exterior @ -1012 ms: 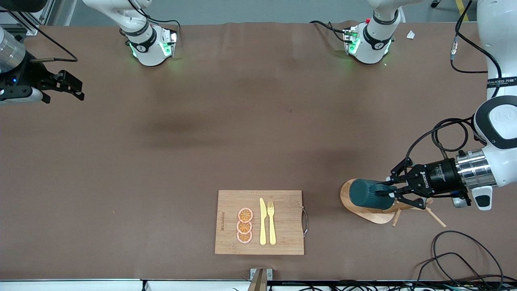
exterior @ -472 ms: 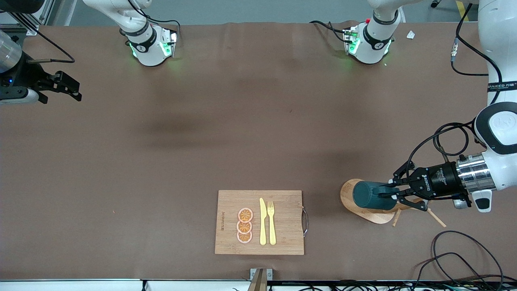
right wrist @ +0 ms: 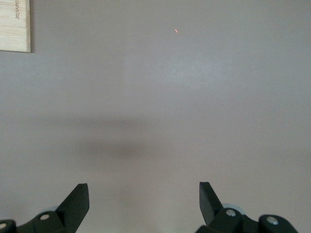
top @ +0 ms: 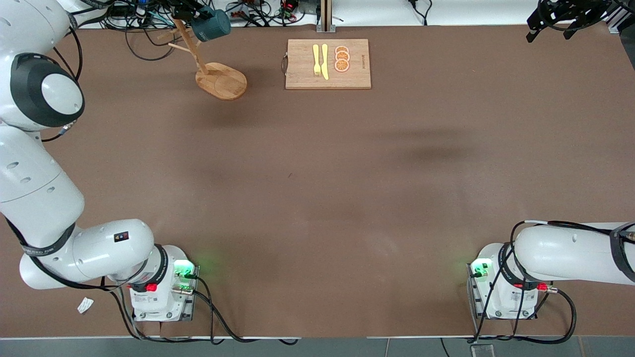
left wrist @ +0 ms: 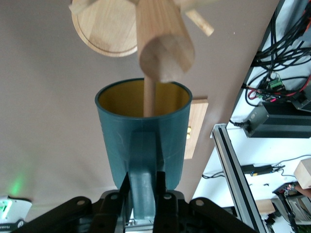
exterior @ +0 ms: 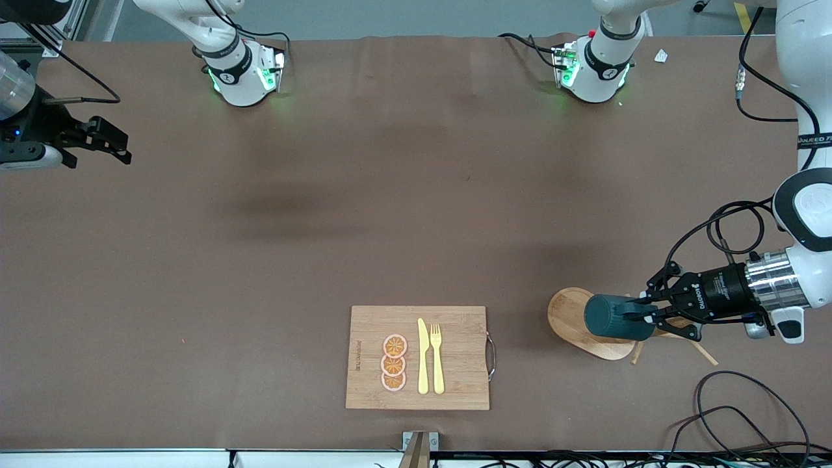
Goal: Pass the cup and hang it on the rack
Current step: 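Hang the mug handle onto a rack peg with the left gripper, then open the left gripper and lift away from the mug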
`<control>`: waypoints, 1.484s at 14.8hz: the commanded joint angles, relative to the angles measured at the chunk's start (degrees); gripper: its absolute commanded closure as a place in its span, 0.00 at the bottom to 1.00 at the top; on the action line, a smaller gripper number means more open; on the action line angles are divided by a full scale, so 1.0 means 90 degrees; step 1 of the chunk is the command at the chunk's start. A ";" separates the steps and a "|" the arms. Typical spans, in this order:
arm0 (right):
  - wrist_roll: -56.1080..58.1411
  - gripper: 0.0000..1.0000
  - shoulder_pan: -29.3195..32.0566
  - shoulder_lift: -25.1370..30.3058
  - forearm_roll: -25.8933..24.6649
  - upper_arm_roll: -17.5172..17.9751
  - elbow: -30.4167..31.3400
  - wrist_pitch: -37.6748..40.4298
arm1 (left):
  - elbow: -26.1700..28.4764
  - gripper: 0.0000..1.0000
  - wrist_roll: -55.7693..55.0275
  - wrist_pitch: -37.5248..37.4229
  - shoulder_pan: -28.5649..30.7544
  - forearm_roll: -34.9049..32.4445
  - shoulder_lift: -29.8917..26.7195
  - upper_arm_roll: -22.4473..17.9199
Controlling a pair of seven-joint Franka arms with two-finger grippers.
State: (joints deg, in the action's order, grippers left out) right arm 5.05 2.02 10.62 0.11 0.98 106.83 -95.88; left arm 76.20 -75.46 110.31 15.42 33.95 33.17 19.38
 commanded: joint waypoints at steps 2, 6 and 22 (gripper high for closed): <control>0.0034 0.00 0.0078 -0.0067 -0.0012 0.0047 -0.0132 0.0087 | 0.0019 0.95 0.0094 -0.0011 0.0073 -0.0333 -0.0023 0.0044; 0.0044 0.00 0.0088 -0.0067 -0.0012 0.0047 -0.0132 0.0087 | 0.0010 0.94 0.0103 -0.0021 0.0190 -0.0589 -0.0033 0.0054; 0.0210 0.00 0.0195 -0.0126 -0.0012 0.0047 -0.0171 0.0087 | -0.0020 0.00 0.0494 -0.0313 0.0239 -0.0608 -0.0130 0.0152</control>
State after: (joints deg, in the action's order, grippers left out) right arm 6.06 2.93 9.94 0.09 0.93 106.25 -95.86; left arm 76.38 -71.34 109.45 17.59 29.46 33.24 20.49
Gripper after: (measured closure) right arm 0.000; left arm 0.163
